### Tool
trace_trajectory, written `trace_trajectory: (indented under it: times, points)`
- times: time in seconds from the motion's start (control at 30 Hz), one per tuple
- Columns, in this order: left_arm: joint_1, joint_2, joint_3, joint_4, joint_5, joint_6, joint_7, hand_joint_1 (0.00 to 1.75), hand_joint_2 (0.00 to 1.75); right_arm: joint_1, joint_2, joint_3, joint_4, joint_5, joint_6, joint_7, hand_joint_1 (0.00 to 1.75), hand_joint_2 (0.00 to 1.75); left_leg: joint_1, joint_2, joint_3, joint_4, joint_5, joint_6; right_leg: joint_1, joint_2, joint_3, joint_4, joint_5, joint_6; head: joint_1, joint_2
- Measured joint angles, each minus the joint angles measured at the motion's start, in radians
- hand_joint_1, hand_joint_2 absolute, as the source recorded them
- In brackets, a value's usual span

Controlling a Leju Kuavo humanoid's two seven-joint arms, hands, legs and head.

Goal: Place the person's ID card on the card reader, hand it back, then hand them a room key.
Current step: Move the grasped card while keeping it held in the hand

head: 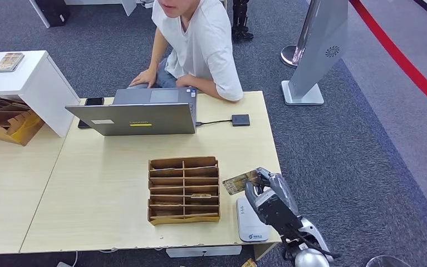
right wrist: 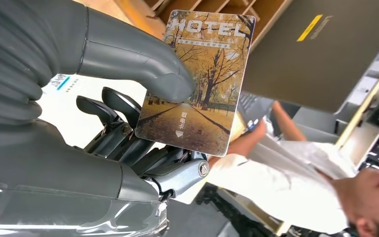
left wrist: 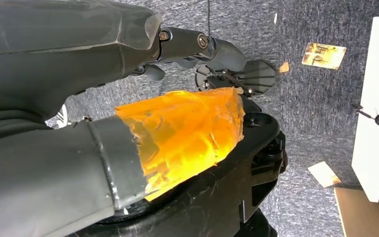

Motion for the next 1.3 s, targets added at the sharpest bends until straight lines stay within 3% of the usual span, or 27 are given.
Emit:
trace_trajectory:
  times: [0.87,1.1,1.3]
  points:
    - [0.000,0.000,0.001,0.000,0.000,0.003,-0.003,0.00,0.00,0.036,0.000,-0.048,0.013,-0.025,0.012,0.004,1.75,1.75,0.000,0.000,0.000,0.000,0.000,0.000,0.000,0.000,0.000,0.000,0.000,0.000,0.000,0.000]
    - [0.001,0.001,0.008,0.000,-0.002,0.004,-0.008,0.00,0.00,0.040,-0.002,-0.067,0.077,0.020,0.013,0.082,1.75,1.75,0.000,0.000,0.000,0.000,0.000,0.000,0.000,0.000,0.000,0.000,0.000,0.000,0.000,0.000]
    - [0.001,0.001,0.010,0.000,-0.004,0.004,-0.008,0.00,0.00,0.038,-0.002,-0.074,0.149,0.029,0.010,0.094,1.75,1.75,0.000,0.000,0.000,0.000,0.000,0.000,0.000,0.000,0.000,0.000,0.000,0.000,0.000,0.000]
